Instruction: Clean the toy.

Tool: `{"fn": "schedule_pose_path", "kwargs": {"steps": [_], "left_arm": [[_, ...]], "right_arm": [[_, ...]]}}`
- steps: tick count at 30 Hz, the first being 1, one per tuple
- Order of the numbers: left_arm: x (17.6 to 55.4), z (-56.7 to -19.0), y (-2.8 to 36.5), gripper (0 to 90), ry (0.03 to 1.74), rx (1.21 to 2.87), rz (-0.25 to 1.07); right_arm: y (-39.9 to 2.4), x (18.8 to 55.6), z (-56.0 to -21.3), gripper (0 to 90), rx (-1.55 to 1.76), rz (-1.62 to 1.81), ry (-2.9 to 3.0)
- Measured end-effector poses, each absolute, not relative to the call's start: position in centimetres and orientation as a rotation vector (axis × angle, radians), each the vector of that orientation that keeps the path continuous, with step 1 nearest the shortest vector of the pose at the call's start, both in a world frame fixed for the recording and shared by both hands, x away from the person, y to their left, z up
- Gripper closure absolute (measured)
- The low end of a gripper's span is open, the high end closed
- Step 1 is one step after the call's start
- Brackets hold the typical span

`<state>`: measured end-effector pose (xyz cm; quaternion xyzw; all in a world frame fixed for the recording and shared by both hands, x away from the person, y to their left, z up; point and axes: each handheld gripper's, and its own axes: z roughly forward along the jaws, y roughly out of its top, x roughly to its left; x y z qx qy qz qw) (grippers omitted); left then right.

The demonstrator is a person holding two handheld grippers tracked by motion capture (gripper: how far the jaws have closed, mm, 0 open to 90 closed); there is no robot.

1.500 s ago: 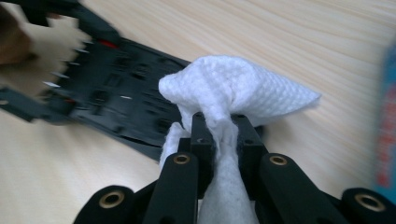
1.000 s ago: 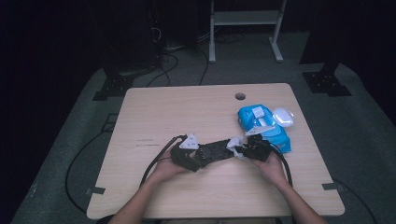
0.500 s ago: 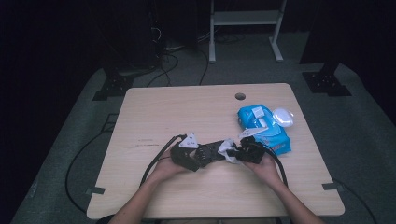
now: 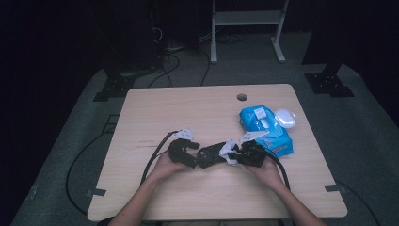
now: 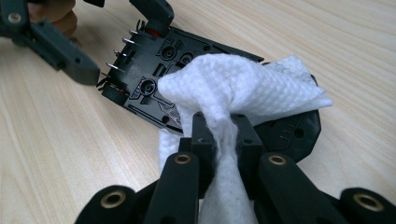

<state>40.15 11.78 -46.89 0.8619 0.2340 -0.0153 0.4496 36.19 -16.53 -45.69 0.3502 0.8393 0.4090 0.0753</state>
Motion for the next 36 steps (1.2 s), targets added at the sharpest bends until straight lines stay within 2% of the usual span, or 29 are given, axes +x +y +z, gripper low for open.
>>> {"fn": "schedule_pose_path", "kwargs": {"steps": [6,8,10,15,21,26,36], "left_arm": [[40.6,-47.2,11.5,16.7,0.659,2.131,-0.109],[40.6,-47.1,11.6,23.9,0.638,2.137,-0.131],[40.6,-47.1,11.6,25.9,0.645,2.14,-0.143],[40.6,-47.1,11.6,26.9,0.639,2.141,-0.144],[40.1,-46.7,11.2,27.1,0.588,2.165,-0.072],[38.9,-45.9,10.5,27.1,0.485,2.228,0.083],[37.2,-45.3,9.8,27.1,0.399,2.275,0.247]], "right_arm": [[-16.5,35.8,-45.7,81.8,1.026,1.218,2.51],[-16.5,35.7,-45.7,81.8,1.03,1.218,2.508],[-16.5,35.7,-45.7,81.8,1.029,1.219,2.508],[-16.4,35.7,-45.7,81.9,1.018,1.214,2.503],[-16.5,35.4,-45.8,81.9,1.016,1.209,2.503],[-16.6,35.1,-45.8,82.0,1.007,1.208,2.506],[-16.6,34.6,-45.8,82.0,0.999,1.191,2.509]]}}
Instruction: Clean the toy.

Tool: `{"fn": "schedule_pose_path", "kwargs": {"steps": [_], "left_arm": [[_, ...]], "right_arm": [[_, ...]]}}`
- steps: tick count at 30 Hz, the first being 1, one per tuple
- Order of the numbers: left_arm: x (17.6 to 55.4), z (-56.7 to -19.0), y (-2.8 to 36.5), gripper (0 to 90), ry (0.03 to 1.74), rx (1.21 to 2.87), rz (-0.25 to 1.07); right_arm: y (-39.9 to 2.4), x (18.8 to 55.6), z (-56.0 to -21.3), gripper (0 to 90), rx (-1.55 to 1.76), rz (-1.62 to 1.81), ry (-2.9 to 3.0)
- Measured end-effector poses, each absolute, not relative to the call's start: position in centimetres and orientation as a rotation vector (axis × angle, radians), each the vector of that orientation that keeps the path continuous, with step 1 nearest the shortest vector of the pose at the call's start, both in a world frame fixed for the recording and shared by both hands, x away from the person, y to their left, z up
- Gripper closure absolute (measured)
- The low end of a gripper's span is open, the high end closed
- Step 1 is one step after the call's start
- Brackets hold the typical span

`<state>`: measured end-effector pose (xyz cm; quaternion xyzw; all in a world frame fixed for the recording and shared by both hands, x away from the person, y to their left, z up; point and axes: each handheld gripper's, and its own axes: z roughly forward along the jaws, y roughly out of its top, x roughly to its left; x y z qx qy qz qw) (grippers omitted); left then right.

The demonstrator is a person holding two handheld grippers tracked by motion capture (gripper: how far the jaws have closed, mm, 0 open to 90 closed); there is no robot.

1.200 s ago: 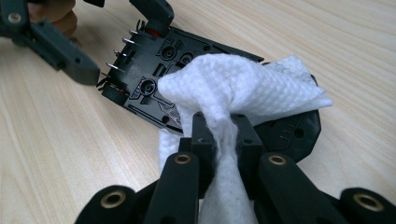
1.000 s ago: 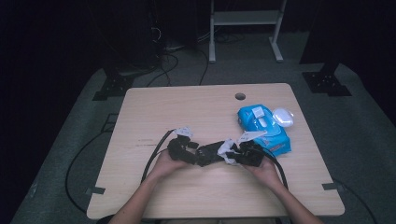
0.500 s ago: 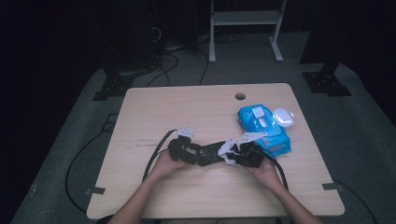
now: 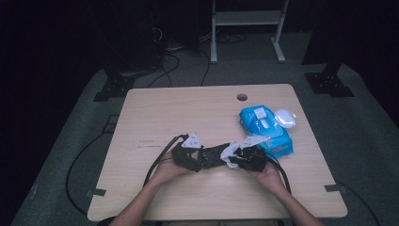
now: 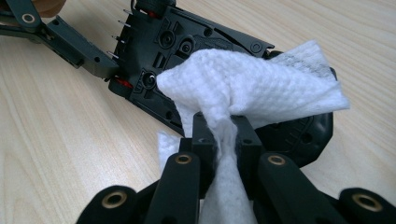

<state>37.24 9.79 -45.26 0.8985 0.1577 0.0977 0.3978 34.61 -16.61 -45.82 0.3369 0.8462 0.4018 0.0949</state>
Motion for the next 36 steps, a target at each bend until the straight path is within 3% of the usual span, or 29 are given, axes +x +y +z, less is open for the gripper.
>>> {"fn": "schedule_pose_path", "kwargs": {"steps": [21,36], "left_arm": [[35.8,-45.0,9.5,27.9,0.304,2.285,0.371],[35.3,-45.1,9.6,27.9,0.27,2.28,0.383]], "right_arm": [[-16.5,34.1,-46.0,82.1,0.978,1.147,2.544],[-16.4,33.6,-46.0,82.2,0.973,1.14,2.539]]}}
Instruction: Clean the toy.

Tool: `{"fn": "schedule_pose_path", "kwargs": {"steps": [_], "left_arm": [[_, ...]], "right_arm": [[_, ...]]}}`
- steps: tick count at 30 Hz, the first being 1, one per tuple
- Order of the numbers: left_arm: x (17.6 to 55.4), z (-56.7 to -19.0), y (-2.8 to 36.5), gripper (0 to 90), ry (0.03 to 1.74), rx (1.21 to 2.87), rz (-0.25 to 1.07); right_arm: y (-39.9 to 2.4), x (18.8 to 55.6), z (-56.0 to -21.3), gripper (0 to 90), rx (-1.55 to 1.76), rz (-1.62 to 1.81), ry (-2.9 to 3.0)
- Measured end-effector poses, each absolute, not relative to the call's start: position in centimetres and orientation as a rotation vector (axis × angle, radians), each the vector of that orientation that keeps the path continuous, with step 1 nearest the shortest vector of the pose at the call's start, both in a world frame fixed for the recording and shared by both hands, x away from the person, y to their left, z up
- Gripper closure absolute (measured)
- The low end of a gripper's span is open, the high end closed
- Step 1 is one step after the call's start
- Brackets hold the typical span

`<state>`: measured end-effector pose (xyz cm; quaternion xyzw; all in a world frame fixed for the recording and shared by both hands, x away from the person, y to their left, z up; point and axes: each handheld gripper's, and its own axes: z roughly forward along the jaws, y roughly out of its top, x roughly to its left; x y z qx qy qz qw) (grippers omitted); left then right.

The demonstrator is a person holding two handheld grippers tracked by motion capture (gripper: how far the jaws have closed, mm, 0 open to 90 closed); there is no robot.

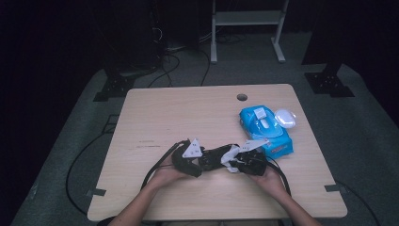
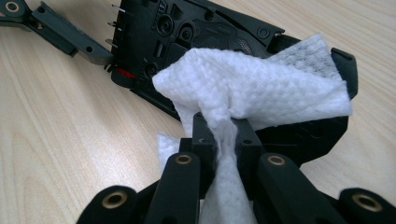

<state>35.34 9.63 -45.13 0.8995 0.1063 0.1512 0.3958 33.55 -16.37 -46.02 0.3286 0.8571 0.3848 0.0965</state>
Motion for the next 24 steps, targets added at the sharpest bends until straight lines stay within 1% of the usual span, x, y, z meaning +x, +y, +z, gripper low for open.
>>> {"fn": "schedule_pose_path", "kwargs": {"steps": [6,8,10,12,16,19,24], "left_arm": [[35.36,-45.15,9.66,27.9,0.269,2.276,0.377],[35.49,-45.22,9.8,27.5,0.281,2.257,0.345],[35.61,-45.15,10.03,28.5,0.287,2.235,0.323],[35.63,-45.05,10.16,32.6,0.282,2.229,0.317],[35.48,-45.06,10.01,32.8,0.275,2.233,0.332],[35.36,-44.98,10.05,35.3,0.264,2.222,0.316],[34.92,-44.77,9.66,36.1,0.215,2.192,0.294]], "right_arm": [[-16.36,33.51,-46.03,82.2,0.977,1.138,2.535],[-16.35,33.49,-46.05,82.2,0.979,1.14,2.53],[-16.36,33.49,-46.08,82.2,0.976,1.142,2.527],[-16.45,33.51,-46.17,82.1,0.989,1.136,2.522],[-16.33,33.39,-46.26,82.1,0.974,1.126,2.527],[-16.39,33.34,-46.31,82.1,0.984,1.126,2.529],[-16.47,33.41,-46.79,82.1,0.995,1.108,2.541]]}}
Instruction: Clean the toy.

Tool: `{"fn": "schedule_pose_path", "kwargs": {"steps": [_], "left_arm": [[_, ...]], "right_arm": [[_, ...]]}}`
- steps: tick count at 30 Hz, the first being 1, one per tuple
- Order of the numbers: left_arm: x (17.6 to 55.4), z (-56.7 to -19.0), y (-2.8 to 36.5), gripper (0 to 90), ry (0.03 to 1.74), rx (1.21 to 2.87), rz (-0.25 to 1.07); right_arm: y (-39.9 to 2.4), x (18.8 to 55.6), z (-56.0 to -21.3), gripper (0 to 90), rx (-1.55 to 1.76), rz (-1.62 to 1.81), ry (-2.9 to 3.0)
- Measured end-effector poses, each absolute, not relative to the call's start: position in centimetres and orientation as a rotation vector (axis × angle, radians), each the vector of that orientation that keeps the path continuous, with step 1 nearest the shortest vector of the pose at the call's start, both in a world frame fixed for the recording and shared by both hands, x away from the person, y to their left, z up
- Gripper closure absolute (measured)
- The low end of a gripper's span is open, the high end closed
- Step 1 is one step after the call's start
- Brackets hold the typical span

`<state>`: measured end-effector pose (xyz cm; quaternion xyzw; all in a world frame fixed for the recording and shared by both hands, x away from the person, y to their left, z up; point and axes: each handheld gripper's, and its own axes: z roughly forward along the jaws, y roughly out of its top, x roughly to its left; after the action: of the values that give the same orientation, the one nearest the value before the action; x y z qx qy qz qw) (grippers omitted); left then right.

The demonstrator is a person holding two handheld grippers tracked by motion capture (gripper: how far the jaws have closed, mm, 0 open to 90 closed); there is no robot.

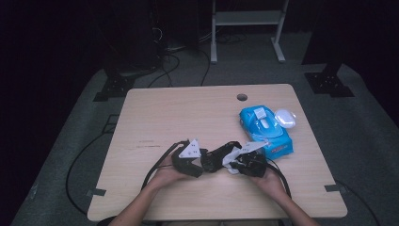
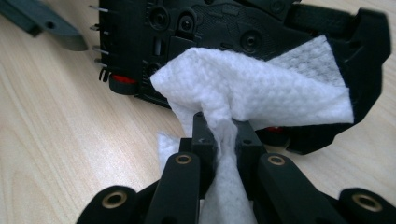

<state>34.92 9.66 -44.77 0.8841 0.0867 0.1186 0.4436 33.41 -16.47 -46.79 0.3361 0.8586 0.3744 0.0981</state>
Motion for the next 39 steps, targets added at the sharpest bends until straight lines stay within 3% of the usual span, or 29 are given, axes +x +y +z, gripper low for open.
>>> {"fn": "schedule_pose_path", "kwargs": {"steps": [14,17,26,28,34,39], "left_arm": [[34.4,-45.3,7.2,36.0,0.188,2.212,0.299],[34.6,-45.6,7.1,29.5,0.254,2.213,0.321],[35.0,-46.0,8.0,47.2,0.283,2.24,0.256],[35.1,-46.0,8.2,54.4,0.272,2.238,0.261],[35.4,-46.0,8.3,57.0,0.279,2.218,0.264],[35.5,-46.0,8.1,57.2,0.277,2.216,0.265]], "right_arm": [[-16.5,33.5,-47.2,82.0,1.02,1.105,2.559],[-16.7,33.5,-47.0,81.9,1.03,1.133,2.556],[-17.4,33.3,-46.0,82.0,1.041,1.215,2.524],[-17.7,33.1,-45.4,82.0,1.039,1.246,2.505],[-17.0,32.6,-42.3,82.0,0.969,1.407,2.447],[-14.8,33.3,-41.7,82.0,0.933,1.428,2.463]]}}
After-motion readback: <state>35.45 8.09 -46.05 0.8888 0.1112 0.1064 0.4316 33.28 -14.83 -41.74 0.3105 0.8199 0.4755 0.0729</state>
